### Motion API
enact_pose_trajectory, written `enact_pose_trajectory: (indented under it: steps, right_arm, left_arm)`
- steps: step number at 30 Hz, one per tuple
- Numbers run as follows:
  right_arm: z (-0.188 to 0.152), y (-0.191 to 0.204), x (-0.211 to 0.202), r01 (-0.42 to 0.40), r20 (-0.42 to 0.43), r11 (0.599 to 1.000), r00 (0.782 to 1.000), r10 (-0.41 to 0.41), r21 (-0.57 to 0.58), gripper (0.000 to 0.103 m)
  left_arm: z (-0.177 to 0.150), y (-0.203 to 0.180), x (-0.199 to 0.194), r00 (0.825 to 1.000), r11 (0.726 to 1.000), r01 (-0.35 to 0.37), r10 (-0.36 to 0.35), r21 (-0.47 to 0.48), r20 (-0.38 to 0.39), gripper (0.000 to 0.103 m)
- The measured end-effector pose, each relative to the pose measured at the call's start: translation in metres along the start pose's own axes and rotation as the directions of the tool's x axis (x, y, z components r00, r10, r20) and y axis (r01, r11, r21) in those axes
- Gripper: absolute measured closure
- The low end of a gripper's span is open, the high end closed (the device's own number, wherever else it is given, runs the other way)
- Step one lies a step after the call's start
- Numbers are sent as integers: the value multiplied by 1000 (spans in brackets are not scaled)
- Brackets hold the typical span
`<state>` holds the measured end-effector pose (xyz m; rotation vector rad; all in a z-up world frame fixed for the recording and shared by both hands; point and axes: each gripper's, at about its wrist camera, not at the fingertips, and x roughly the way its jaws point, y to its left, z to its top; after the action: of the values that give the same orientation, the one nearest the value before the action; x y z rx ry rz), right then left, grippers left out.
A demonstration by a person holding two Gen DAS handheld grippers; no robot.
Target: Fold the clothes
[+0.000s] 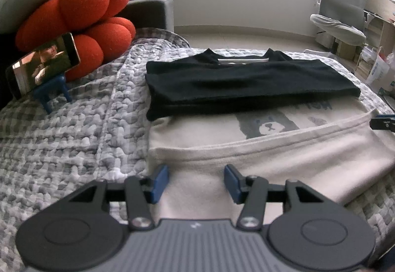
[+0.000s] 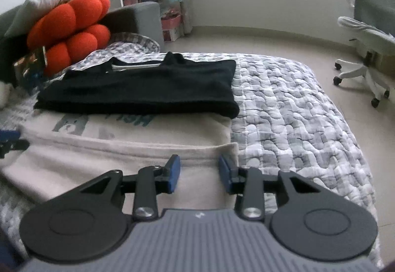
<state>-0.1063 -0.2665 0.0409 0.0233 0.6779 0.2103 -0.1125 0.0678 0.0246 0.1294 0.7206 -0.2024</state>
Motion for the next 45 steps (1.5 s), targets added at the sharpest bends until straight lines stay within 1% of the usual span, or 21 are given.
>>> enact_pose_trajectory:
  steps: [3, 5, 7, 12, 16, 17, 20, 21, 23, 26, 29, 33, 36, 38, 42, 45]
  right_arm:
    - [-3, 11, -16, -36, 14, 997, 999, 37, -74, 58]
    - [-10, 18, -26, -43, 7, 990, 999, 44, -132, 53]
    - [-18, 21, -32, -46, -3, 986, 999, 47, -162, 52]
    - [-29, 26, -40, -59, -21, 983, 998, 56, -172, 52]
    - [-28, 36, -38, -107, -39, 976, 994, 102, -190, 52]
    - [-28, 39, -37, -122, -49, 972, 992, 114, -200, 52]
    - [-36, 46, -26, -128, -108, 964, 989, 106, -231, 50]
    - [-38, 48, -26, -123, -99, 962, 990, 101, -246, 50]
    - [-39, 50, -26, -120, -96, 961, 990, 98, -248, 49]
    - [-31, 51, -28, -131, -101, 963, 989, 109, -237, 48]
    - [-23, 54, -36, -178, -83, 954, 983, 163, -240, 48]
    - [-12, 64, -42, -259, -92, 922, 966, 243, -287, 48]
    - [-5, 76, -40, -308, -113, 890, 951, 287, -335, 48]
    - [0, 88, -35, -352, -135, 860, 936, 325, -370, 48]
    - [7, 114, -22, -417, -183, 789, 908, 376, -451, 48]
    - [11, 132, -10, -475, -236, 737, 879, 413, -480, 48]
  left_arm:
    - [-3, -1, -13, 1000, 999, -21, 20, 26, 21, 50]
    - [-8, 1, -23, 999, 999, -31, 30, 44, 32, 49]
    - [-15, 3, -32, 999, 998, -32, 30, 46, 37, 49]
    - [-24, 2, -40, 999, 998, -21, 19, 56, 37, 48]
    - [-29, -6, -34, 1000, 998, -15, 14, 66, 21, 48]
    - [-30, -8, -32, 1000, 997, -16, 15, 69, 15, 48]
    - [-36, -11, -26, 999, 994, -33, 32, 102, 8, 43]
    - [-36, -11, -25, 999, 994, -34, 33, 103, 4, 43]
    - [-33, -4, -24, 1000, 998, -22, 23, 66, -18, 42]
    - [-31, 2, -24, 999, 999, -20, 22, 27, -41, 40]
    - [-30, 2, -31, 999, 998, -40, 41, 40, -28, 41]
    - [-28, 3, -41, 999, 995, -54, 54, 78, 0, 41]
    - [-30, 9, -49, 998, 995, -57, 57, 82, 6, 41]
    - [-32, 13, -51, 999, 995, -53, 53, 82, 3, 41]
    - [-37, 20, -53, 998, 995, -68, 69, 79, -6, 41]
    - [-38, 26, -53, 997, 995, -79, 80, 59, -18, 41]
